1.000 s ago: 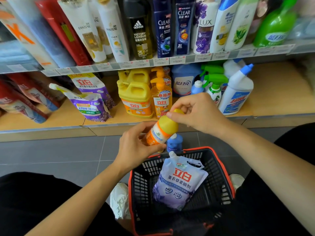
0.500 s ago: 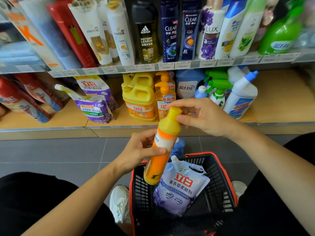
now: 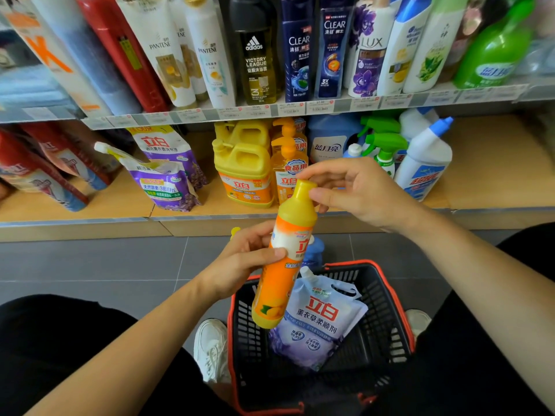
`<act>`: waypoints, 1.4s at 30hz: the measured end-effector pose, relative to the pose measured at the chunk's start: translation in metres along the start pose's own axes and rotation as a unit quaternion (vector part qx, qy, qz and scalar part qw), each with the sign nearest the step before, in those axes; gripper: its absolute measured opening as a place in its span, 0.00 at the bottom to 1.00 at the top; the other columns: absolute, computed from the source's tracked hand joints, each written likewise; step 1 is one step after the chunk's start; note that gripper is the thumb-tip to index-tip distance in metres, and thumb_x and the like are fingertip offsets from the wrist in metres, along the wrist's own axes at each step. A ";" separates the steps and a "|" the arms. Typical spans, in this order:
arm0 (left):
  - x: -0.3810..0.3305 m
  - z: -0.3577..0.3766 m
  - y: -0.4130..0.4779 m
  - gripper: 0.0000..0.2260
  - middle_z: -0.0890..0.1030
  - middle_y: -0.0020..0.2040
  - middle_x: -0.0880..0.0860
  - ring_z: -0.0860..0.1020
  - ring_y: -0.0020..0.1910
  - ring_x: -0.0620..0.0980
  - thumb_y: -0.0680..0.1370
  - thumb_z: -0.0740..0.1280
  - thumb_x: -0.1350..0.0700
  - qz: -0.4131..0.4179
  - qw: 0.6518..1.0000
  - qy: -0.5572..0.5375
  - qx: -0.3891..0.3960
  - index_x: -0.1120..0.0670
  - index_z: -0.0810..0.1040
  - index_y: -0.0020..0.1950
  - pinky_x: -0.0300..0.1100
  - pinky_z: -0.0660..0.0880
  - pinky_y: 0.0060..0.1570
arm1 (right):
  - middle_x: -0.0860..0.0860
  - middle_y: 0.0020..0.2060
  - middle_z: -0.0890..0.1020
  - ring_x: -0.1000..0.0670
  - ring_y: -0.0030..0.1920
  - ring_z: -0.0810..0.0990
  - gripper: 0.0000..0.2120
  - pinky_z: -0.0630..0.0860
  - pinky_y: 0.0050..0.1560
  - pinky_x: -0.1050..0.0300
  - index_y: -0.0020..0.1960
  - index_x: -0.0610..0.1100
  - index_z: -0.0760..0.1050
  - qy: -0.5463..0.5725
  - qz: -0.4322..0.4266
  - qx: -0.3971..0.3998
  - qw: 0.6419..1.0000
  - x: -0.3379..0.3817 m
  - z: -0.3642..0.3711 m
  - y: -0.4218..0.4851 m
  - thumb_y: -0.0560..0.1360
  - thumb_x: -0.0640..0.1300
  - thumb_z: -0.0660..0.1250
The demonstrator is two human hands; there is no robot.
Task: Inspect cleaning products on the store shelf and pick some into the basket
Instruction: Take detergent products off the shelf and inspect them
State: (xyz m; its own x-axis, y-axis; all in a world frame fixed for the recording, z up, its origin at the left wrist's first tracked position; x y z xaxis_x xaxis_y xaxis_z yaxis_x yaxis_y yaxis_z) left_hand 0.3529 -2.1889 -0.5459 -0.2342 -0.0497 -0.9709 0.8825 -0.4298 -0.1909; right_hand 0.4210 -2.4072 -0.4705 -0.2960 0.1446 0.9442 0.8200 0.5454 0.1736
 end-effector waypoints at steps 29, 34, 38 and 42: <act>-0.010 -0.012 0.008 0.24 0.82 0.61 0.65 0.81 0.57 0.64 0.72 0.72 0.61 0.073 0.977 -0.016 -0.198 0.63 0.74 0.67 0.70 0.73 0.60 | 0.50 0.50 0.86 0.51 0.49 0.85 0.31 0.81 0.52 0.59 0.69 0.49 0.73 -0.009 0.097 0.012 0.995 -0.041 0.018 0.001 0.68 0.51 0.77; -0.021 -0.019 0.006 0.24 0.82 0.61 0.61 0.81 0.60 0.59 0.73 0.71 0.59 0.097 0.966 -0.053 -0.236 0.62 0.73 0.68 0.68 0.74 0.62 | 0.52 0.54 0.83 0.56 0.53 0.83 0.30 0.79 0.55 0.60 0.64 0.49 0.74 -0.056 0.181 0.141 0.972 -0.072 0.056 -0.013 0.65 0.45 0.82; -0.025 -0.023 0.005 0.19 0.84 0.59 0.56 0.82 0.59 0.55 0.75 0.69 0.59 0.135 0.958 -0.091 -0.238 0.57 0.74 0.66 0.63 0.77 0.61 | 0.50 0.54 0.84 0.54 0.54 0.83 0.27 0.78 0.56 0.59 0.59 0.49 0.75 0.004 0.165 0.087 0.982 -0.080 0.073 -0.012 0.65 0.41 0.82; -0.029 -0.036 0.005 0.15 0.85 0.59 0.50 0.83 0.60 0.52 0.76 0.71 0.53 0.137 0.958 -0.012 -0.253 0.48 0.79 0.62 0.53 0.82 0.56 | 0.47 0.56 0.84 0.50 0.55 0.84 0.31 0.79 0.58 0.52 0.62 0.46 0.75 0.098 0.165 0.002 0.981 -0.084 0.071 -0.010 0.63 0.37 0.83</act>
State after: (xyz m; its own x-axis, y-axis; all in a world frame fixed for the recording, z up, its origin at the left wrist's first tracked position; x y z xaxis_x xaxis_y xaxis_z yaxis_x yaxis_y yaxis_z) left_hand 0.3786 -2.1573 -0.5243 0.0304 -0.1212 -0.9922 0.9954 0.0936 0.0191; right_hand 0.4029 -2.3665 -0.5716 0.0847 0.1532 0.9846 0.8530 0.4996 -0.1511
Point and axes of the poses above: each hand's wrist, its own y-axis towards the middle knuckle, its own z-axis out of the palm, x = y × z, the point moved 2 cm from there along y, towards the middle knuckle
